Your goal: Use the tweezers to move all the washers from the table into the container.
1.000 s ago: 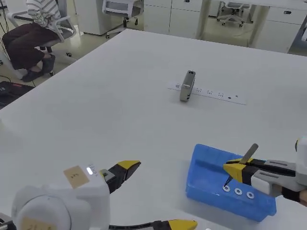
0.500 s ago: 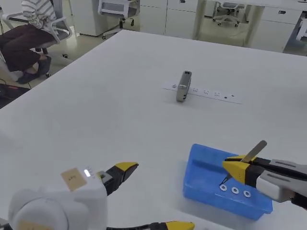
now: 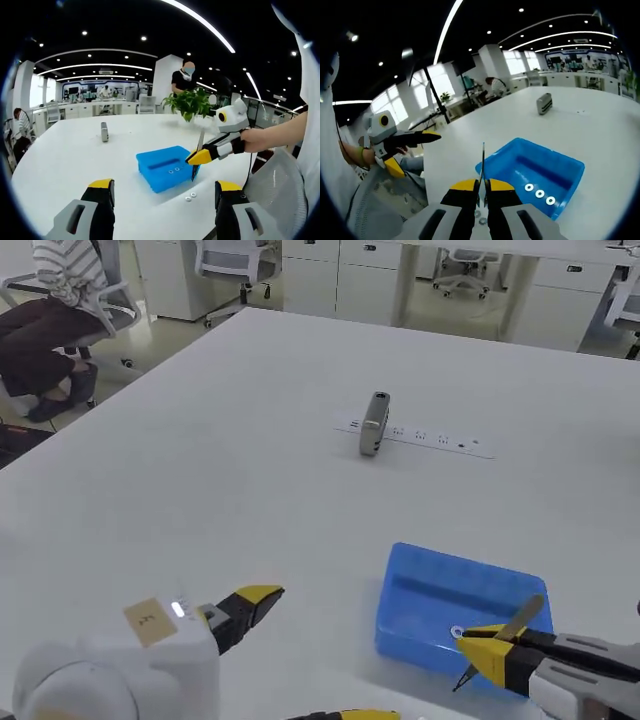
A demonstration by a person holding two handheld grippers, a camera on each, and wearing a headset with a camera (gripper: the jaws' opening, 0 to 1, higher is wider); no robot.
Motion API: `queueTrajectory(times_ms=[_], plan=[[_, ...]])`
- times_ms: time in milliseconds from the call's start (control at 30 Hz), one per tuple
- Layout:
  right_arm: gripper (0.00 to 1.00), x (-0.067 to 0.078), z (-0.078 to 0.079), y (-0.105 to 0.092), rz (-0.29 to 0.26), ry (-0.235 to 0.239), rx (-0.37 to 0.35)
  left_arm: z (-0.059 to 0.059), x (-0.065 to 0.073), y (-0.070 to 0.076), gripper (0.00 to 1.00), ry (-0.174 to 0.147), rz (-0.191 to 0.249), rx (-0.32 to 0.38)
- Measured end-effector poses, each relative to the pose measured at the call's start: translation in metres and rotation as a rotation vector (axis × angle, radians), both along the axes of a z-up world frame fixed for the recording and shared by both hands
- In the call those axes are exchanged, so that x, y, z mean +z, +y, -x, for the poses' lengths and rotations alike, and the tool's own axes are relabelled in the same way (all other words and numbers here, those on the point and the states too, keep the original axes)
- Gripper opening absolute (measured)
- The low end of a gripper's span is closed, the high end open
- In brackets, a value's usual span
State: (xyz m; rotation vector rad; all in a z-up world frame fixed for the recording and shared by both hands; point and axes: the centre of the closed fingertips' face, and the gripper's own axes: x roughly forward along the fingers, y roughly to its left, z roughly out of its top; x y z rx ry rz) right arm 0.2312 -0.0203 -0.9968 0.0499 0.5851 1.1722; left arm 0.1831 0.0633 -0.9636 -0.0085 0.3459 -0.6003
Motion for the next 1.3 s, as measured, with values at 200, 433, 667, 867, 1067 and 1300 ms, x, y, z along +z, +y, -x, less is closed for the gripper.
queueTrajectory(times_ms=[200,433,667,867,1067,1300], plan=[[0.04,-0.014,0.005,0.001,0.012,0.031,-0.001,0.000,-0.001,-0.001,0.84,0.003,-0.002,-0.004],[0.04,-0.023,0.010,0.001,0.021,0.060,-0.005,0.000,-0.001,-0.001,0.84,0.004,-0.006,-0.006],[0.04,-0.031,0.010,-0.002,0.044,0.068,-0.009,0.000,-0.001,0.000,0.84,0.003,-0.007,-0.001],[0.04,-0.036,0.012,0.001,0.065,0.068,0.007,0.000,-0.002,0.001,0.83,0.004,-0.014,0.000],[0.04,-0.041,0.018,0.000,0.104,0.023,0.043,-0.001,-0.002,0.002,0.83,0.005,-0.017,0.005],[0.05,-0.040,0.029,0.003,0.129,-0.047,0.117,0.000,-0.002,0.001,0.83,0.005,-0.021,0.002]])
